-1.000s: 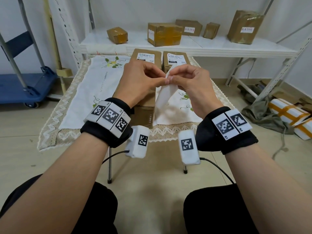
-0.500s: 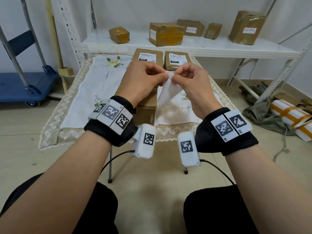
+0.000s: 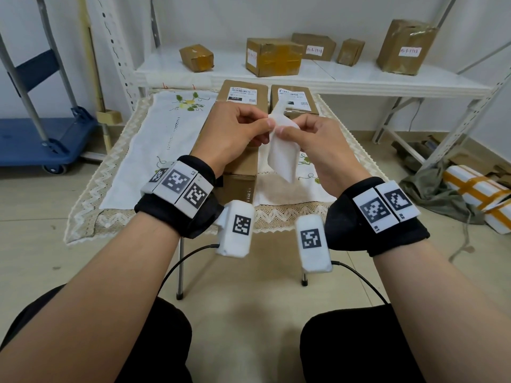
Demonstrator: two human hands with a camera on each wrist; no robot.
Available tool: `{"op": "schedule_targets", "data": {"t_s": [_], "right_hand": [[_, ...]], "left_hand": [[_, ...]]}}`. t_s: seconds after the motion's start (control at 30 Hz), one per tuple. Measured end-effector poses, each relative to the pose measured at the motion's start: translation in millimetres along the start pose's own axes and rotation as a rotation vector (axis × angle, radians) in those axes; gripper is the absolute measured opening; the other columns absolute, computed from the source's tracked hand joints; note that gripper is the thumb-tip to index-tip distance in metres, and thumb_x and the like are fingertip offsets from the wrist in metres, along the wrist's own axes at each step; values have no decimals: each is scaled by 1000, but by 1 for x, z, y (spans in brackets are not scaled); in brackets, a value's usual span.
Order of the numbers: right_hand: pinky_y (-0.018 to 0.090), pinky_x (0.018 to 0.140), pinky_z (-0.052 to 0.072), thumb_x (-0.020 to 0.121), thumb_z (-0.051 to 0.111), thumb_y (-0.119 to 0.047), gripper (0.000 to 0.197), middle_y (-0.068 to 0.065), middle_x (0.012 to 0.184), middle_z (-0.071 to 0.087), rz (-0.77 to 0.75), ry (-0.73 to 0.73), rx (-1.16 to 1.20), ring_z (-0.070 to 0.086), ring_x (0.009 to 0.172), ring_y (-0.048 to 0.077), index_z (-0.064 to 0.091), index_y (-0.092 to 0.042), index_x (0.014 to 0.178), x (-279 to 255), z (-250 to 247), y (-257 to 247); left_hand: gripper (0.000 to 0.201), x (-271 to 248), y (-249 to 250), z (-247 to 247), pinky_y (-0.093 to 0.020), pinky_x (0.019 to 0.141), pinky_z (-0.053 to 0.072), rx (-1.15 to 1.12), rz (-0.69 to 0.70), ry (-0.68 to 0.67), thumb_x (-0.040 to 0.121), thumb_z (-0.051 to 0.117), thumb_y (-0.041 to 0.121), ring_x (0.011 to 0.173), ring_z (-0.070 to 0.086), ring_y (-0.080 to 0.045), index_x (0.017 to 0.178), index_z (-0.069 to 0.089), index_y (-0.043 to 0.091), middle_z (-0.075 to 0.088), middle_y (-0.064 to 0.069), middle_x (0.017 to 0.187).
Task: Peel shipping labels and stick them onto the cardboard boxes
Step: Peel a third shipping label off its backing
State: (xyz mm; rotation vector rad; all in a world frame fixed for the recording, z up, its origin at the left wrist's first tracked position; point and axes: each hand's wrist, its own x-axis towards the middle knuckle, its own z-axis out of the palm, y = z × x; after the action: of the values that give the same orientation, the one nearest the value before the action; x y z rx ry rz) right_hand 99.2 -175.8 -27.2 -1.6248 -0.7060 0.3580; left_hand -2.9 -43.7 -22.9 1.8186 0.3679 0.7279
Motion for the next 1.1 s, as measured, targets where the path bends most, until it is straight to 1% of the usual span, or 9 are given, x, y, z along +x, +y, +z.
{"op": "schedule_targets", "data": {"t_s": [0.2, 0.4, 0.53, 0.63, 0.73, 0.83, 0.9, 1.0, 1.1], "right_hand": [[27, 74, 42, 88, 75, -11, 27, 7, 86, 63, 16, 23, -11, 58, 82, 18, 55, -17, 70, 0, -1, -3], [30, 72, 36, 85, 73, -7, 32, 9, 83, 51, 33, 47, -41, 50, 82, 20, 47, -17, 68, 2, -1, -2], [19, 63, 48, 88, 72, -5, 20, 9, 87, 61, 18, 56, -33, 58, 81, 18, 56, -16, 83, 3, 0, 0], [27, 75, 55, 84, 82, -9, 22, 13, 102, 70, 5, 6, 33, 65, 86, 17, 65, -10, 99, 2, 0, 2], [24, 72, 53, 82, 84, -13, 17, 9, 93, 71, 11, -29, 16, 66, 79, 14, 70, -11, 91, 2, -1, 3], [29, 73, 52, 83, 84, -14, 13, 13, 91, 73, 29, -42, -5, 66, 79, 17, 72, -11, 87, 2, -4, 3], [28, 72, 51, 83, 84, -14, 13, 16, 92, 74, 37, -40, -13, 66, 79, 17, 73, -10, 88, 3, -5, 4], [22, 66, 50, 85, 82, -13, 10, 9, 89, 73, 50, -42, -23, 65, 75, 15, 74, -10, 91, 3, -7, 3], [24, 69, 51, 87, 80, -13, 15, 8, 90, 72, 58, -43, -34, 65, 78, 17, 76, -5, 99, 5, -11, 3]], "left_hand": [[12, 1, -1, -2, -25, 73, 60, -31, -23, -26, 93, 72, 10, 72, 70, -13, 84, 74, 17, 74, -3, 76], [15, 1, -2, 0, -29, 75, 62, -49, -38, -40, 93, 71, 7, 72, 73, -15, 80, 71, 16, 74, -9, 82], [13, 0, -1, 1, -28, 74, 62, -43, -35, -47, 93, 71, 8, 73, 75, -17, 82, 72, 15, 77, -11, 84], [11, -1, -2, 1, -24, 69, 61, -62, -28, -38, 92, 72, 6, 69, 72, -14, 83, 72, 13, 75, -12, 82], [11, -1, -2, 1, -25, 69, 61, -44, -21, -43, 91, 73, 6, 68, 73, -14, 83, 72, 13, 75, -10, 79], [11, -1, -2, 2, -24, 70, 62, -39, -37, -51, 92, 72, 6, 66, 73, -11, 84, 71, 13, 75, -7, 76], [9, -1, -2, 2, -24, 70, 62, -51, -56, -49, 92, 71, 6, 63, 72, -9, 85, 71, 11, 74, -8, 76], [4, -1, -1, 3, -22, 69, 62, -73, -79, -53, 93, 70, 5, 62, 70, -8, 90, 70, 6, 73, -11, 77], [9, 0, -1, 3, -22, 69, 61, -84, -87, -53, 94, 69, 4, 63, 71, -8, 86, 69, 8, 73, -8, 75]]}}
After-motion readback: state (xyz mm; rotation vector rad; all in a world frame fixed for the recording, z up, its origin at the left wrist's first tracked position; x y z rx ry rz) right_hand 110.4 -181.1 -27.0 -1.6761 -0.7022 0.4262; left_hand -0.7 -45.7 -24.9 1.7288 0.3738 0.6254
